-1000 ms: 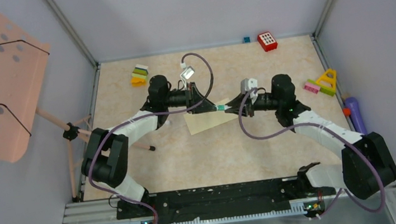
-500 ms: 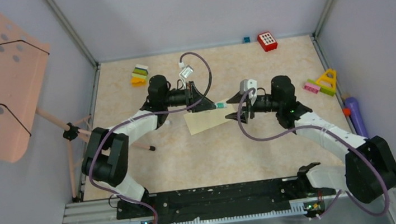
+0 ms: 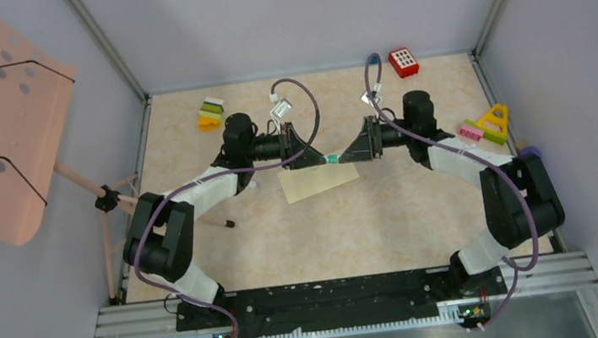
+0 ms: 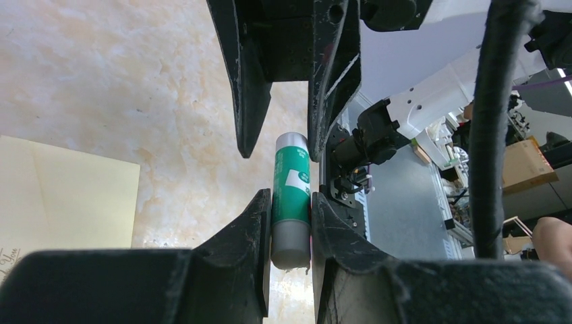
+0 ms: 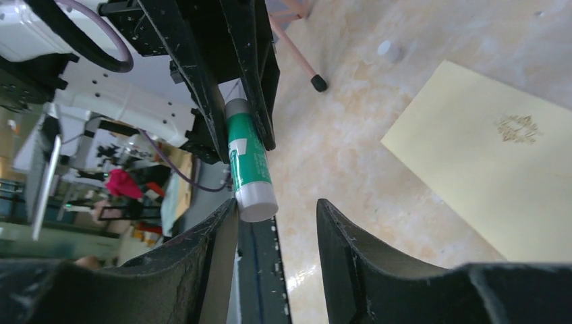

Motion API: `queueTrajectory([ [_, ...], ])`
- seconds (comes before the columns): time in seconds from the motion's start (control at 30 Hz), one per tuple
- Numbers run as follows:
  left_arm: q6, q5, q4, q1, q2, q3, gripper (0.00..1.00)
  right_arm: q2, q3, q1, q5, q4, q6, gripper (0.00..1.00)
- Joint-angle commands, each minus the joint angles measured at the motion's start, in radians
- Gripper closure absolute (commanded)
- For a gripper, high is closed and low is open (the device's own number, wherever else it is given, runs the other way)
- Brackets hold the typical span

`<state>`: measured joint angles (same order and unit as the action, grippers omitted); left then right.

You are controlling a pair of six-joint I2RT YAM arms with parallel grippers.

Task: Place the letter into the envelope and seal it
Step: Screw the solid glue.

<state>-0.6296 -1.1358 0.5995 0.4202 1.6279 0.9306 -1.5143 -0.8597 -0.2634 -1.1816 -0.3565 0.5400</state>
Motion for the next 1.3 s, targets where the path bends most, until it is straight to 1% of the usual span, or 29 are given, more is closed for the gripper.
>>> queueTrajectory([
  [0.0, 0.019, -0.005, 0.049, -0.004, -0.044, -0.003, 1.00, -0.022, -0.029, 0.010, -0.073, -0.087, 0.189, 0.56],
  [0.13, 0.016, -0.007, 0.052, -0.004, -0.035, -0.002, 1.00, -0.014, -0.017, 0.010, -0.073, -0.107, 0.195, 0.59],
  [0.3, 0.018, -0.007, 0.053, -0.004, -0.037, -0.003, 1.00, -0.014, -0.006, 0.009, -0.086, -0.183, 0.252, 0.61],
  [0.33, 0.018, -0.006, 0.053, -0.003, -0.037, -0.004, 1.00, -0.016, -0.005, 0.010, -0.086, -0.194, 0.255, 0.64],
  [0.43, 0.019, -0.005, 0.052, -0.003, -0.036, -0.004, 1.00, -0.017, 0.007, 0.009, -0.092, -0.235, 0.259, 0.80],
  [0.5, 0.018, -0.004, 0.051, -0.003, -0.034, -0.004, 1.00, -0.012, 0.016, 0.010, -0.101, -0.262, 0.247, 0.86],
  [0.6, 0.013, -0.004, 0.051, -0.003, -0.031, -0.003, 1.00, 0.008, 0.029, 0.008, -0.094, -0.260, 0.165, 0.94],
  [0.7, 0.008, -0.002, 0.051, -0.003, -0.027, -0.003, 1.00, 0.060, 0.059, 0.005, -0.054, -0.228, -0.024, 0.95],
  [0.8, 0.003, -0.004, 0.056, -0.003, -0.022, -0.003, 1.00, 0.140, 0.073, -0.021, 0.026, -0.101, -0.321, 0.90],
  [0.9, -0.002, -0.003, 0.067, -0.003, -0.022, -0.007, 1.00, 0.253, 0.112, -0.093, 0.173, 0.007, -0.707, 0.83],
  [0.93, -0.003, -0.004, 0.069, -0.003, -0.022, -0.006, 1.00, 0.282, 0.131, -0.126, 0.226, 0.026, -0.838, 0.82],
  [1.0, -0.006, -0.005, 0.072, -0.003, -0.020, -0.005, 1.00, 0.332, 0.189, -0.192, 0.342, -0.006, -1.019, 0.79],
  [1.03, -0.007, -0.005, 0.072, -0.003, -0.020, -0.006, 1.00, 0.347, 0.218, -0.216, 0.398, -0.052, -1.073, 0.79],
  [1.1, -0.007, -0.005, 0.072, -0.003, -0.020, -0.007, 1.00, 0.346, 0.242, -0.243, 0.473, -0.112, -1.109, 0.79],
  [1.13, -0.007, -0.005, 0.073, -0.003, -0.020, -0.007, 1.00, 0.343, 0.241, -0.249, 0.509, -0.119, -1.124, 0.75],
  [1.2, -0.008, -0.005, 0.075, -0.003, -0.020, -0.007, 1.00, 0.342, 0.241, -0.254, 0.547, -0.118, -1.148, 0.63],
  [1.27, -0.008, -0.007, 0.076, -0.003, -0.021, -0.007, 1.00, 0.352, 0.228, -0.253, 0.572, -0.092, -1.121, 0.54],
])
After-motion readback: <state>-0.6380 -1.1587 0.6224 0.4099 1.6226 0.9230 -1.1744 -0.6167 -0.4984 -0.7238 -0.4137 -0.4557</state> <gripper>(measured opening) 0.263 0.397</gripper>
